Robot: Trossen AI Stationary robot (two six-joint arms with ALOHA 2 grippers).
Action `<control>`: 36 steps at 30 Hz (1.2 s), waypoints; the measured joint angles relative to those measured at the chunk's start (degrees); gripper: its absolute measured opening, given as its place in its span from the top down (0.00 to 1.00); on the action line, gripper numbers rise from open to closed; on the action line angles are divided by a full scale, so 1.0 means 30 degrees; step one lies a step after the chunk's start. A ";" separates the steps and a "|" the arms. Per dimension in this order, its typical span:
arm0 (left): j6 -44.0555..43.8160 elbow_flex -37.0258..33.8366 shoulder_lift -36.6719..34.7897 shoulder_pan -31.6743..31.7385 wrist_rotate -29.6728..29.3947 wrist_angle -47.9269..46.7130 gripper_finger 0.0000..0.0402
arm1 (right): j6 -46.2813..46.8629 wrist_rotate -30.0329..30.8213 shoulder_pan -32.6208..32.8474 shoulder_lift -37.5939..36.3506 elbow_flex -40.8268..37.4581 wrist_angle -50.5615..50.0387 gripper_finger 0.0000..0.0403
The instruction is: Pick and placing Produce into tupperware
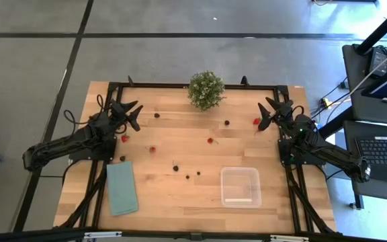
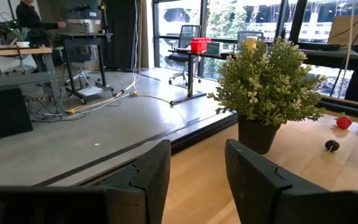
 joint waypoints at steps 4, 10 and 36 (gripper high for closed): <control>-0.0001 -0.0005 -0.0002 0.0000 0.0002 0.0002 0.64 | 0.0002 0.0000 -0.0007 0.0001 0.0005 0.0000 0.43; -0.0004 -0.0001 0.0000 0.0000 0.0000 -0.0002 0.64 | 0.0007 0.0000 0.0000 0.0007 0.0000 -0.0002 0.43; 0.0000 -0.0003 0.0003 0.0000 -0.0005 -0.0001 0.64 | 0.5226 -0.0007 -0.0007 0.0007 0.0003 -0.0760 0.43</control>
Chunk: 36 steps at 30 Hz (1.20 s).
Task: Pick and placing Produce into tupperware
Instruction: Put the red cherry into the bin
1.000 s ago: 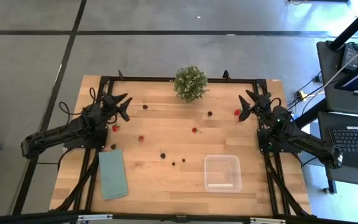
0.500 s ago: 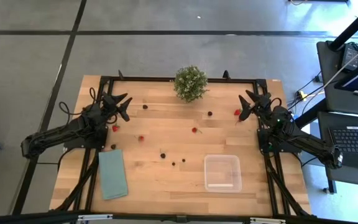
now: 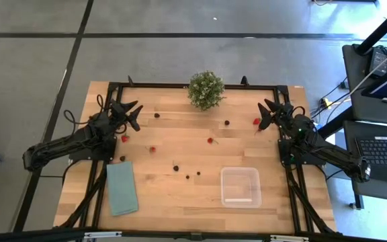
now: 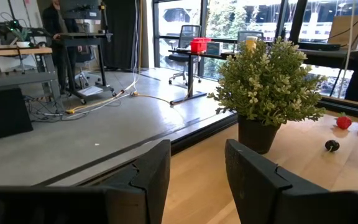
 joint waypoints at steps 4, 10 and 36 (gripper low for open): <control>0.0129 -0.0002 -0.0006 0.0000 0.0000 0.0004 0.64 | 0.0063 0.0000 0.0000 0.0000 -0.0002 -0.0005 0.43; 0.0138 -0.0002 -0.0005 0.0000 -0.0007 0.0004 0.64 | 0.0944 -0.0395 0.0000 0.0000 -0.0003 -0.0015 0.43; 0.0168 -0.0002 0.0001 0.0000 -0.0044 -0.0003 0.64 | 0.3036 -0.5285 0.0019 0.8275 1.0723 -1.1754 0.43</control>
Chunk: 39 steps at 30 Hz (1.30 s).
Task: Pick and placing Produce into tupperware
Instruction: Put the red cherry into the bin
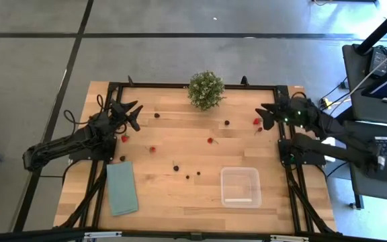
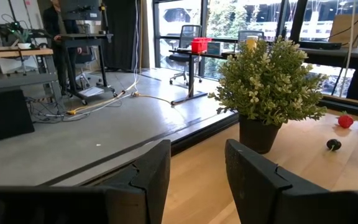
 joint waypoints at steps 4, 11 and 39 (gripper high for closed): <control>0.0000 0.0002 -0.0004 0.0000 0.0000 -0.0001 0.64 | -0.2675 -0.0756 0.0003 0.3406 0.2980 -0.0975 0.43; -0.0007 0.0002 -0.0004 0.0000 -0.0007 0.0004 0.64 | -0.8994 -0.0239 0.0003 0.8106 0.8095 -0.4851 0.43; -0.0022 0.0004 -0.0004 0.0004 0.0015 0.0006 0.64 | 0.5503 0.0104 -0.0004 1.3780 0.7971 -1.1369 0.43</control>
